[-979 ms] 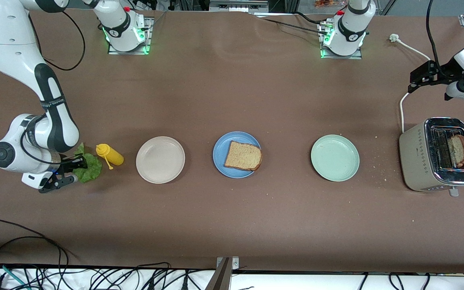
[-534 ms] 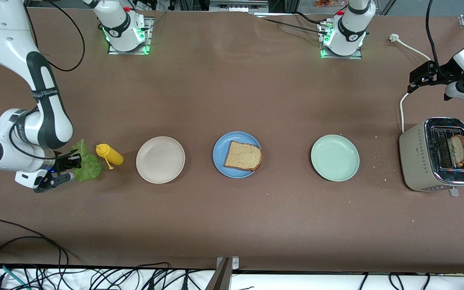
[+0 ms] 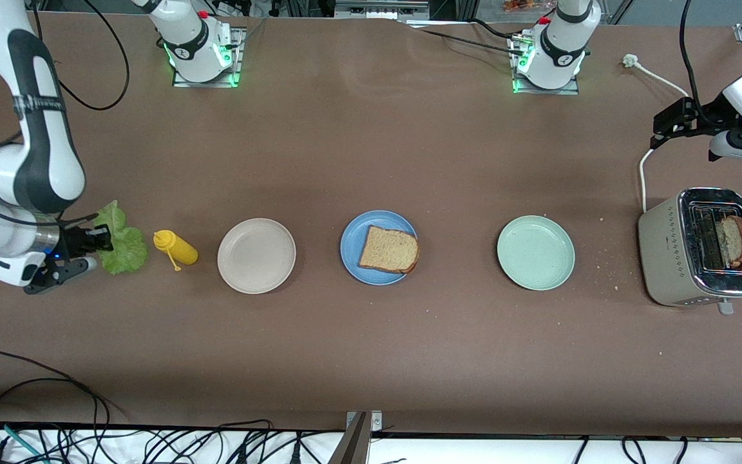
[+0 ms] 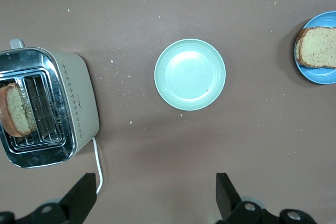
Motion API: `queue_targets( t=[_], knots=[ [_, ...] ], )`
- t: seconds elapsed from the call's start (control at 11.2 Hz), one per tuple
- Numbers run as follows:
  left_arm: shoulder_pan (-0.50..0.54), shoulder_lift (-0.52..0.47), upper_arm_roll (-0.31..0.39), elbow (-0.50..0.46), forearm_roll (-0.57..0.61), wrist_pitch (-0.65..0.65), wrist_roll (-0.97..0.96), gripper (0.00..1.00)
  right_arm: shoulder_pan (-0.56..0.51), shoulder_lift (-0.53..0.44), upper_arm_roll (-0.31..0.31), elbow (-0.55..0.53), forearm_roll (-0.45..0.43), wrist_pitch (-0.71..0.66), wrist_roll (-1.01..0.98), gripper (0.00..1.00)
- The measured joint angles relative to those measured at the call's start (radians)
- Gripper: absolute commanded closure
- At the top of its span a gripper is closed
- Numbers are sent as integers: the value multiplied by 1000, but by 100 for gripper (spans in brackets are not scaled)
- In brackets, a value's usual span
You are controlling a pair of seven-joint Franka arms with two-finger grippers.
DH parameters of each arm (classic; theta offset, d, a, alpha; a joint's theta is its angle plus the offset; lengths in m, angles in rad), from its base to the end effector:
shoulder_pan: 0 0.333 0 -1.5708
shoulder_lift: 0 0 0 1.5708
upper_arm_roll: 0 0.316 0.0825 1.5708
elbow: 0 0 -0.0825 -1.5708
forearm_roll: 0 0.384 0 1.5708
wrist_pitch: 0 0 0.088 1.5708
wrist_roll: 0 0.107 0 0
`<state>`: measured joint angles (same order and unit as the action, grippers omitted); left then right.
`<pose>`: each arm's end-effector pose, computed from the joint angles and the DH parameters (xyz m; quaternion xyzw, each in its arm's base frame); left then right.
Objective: Make sandwich in blue plate with both arms
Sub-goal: 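Grasp the green lettuce leaf with the right gripper and lift it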
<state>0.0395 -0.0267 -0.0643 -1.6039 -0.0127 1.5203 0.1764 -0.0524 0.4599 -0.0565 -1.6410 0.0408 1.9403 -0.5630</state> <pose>0.5401 -0.0153 0.6193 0.9945 -0.1005 -0.0280 0.0076 0.6538 -0.0647 0.3373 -0.9728 -0.2176 0.0735 0.0316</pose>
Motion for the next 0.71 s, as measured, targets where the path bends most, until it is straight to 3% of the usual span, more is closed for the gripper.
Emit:
queue_targets(
  t=[0.36,0.71],
  knots=[
    [1,0,-1,0,0,-1,0,0,0,-129,26,45,0,-183,0,100],
    [2,1,-1,0,0,-1,0,0,1,-160,55,130,2,-299,23,100]
  ],
)
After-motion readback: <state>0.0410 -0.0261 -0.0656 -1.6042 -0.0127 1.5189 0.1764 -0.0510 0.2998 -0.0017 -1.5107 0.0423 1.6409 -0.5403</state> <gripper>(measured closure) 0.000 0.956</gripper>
